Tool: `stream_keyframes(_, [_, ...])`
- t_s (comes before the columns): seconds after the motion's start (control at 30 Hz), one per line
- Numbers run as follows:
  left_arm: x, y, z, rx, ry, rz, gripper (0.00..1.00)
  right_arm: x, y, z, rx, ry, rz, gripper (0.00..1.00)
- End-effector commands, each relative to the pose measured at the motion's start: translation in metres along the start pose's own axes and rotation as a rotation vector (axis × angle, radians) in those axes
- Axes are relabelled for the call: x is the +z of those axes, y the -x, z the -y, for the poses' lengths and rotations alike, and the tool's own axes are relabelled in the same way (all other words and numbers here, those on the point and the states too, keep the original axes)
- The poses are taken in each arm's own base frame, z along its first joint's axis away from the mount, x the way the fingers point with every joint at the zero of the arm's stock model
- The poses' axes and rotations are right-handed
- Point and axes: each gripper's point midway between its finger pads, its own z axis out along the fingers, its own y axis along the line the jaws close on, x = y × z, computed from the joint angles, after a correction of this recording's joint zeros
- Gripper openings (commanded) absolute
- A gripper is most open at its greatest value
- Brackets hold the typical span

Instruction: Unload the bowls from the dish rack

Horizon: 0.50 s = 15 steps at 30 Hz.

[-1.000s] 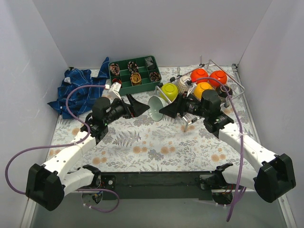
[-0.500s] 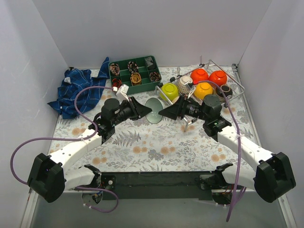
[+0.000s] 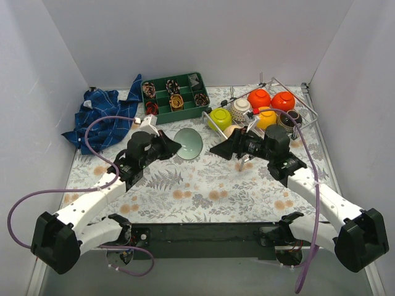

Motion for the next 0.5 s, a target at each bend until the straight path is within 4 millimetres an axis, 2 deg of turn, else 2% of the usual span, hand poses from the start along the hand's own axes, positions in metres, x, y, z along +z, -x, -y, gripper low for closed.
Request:
stream_keyframes(0.0, [-0.019, 0.032, -0.059, 0.052, 0.298, 0.072, 0.0, -0.017, 0.024, 0.028, -0.171, -0.265, -0.001, 0.93])
stream_keyframes(0.07, [-0.025, 0.047, -0.081, 0.041, 0.378, 0.085, 0.0, -0.027, 0.029, 0.043, -0.213, -0.383, -0.013, 0.94])
stream_keyframes(0.13, [-0.03, 0.047, -0.104, 0.033, 0.447, 0.057, 0.0, -0.038, 0.03, 0.058, -0.229, -0.485, -0.022, 0.95])
stream_keyframes(0.17, [-0.035, 0.055, -0.119, 0.018, 0.493, 0.071, 0.0, -0.041, 0.036, 0.059, -0.248, -0.513, -0.016, 0.96])
stream_keyframes(0.27, [-0.037, 0.057, -0.154, 0.01, 0.6, 0.049, 0.0, -0.051, 0.041, 0.067, -0.271, -0.594, -0.027, 0.96])
stream_keyframes(0.37, [-0.031, 0.059, -0.186, -0.029, 0.679, -0.004, 0.0, -0.055, 0.039, 0.069, -0.279, -0.614, -0.045, 0.96])
stream_keyframes(0.47, [-0.023, 0.067, -0.209, -0.08, 0.709, -0.032, 0.0, -0.057, 0.038, 0.073, -0.288, -0.632, -0.057, 0.96])
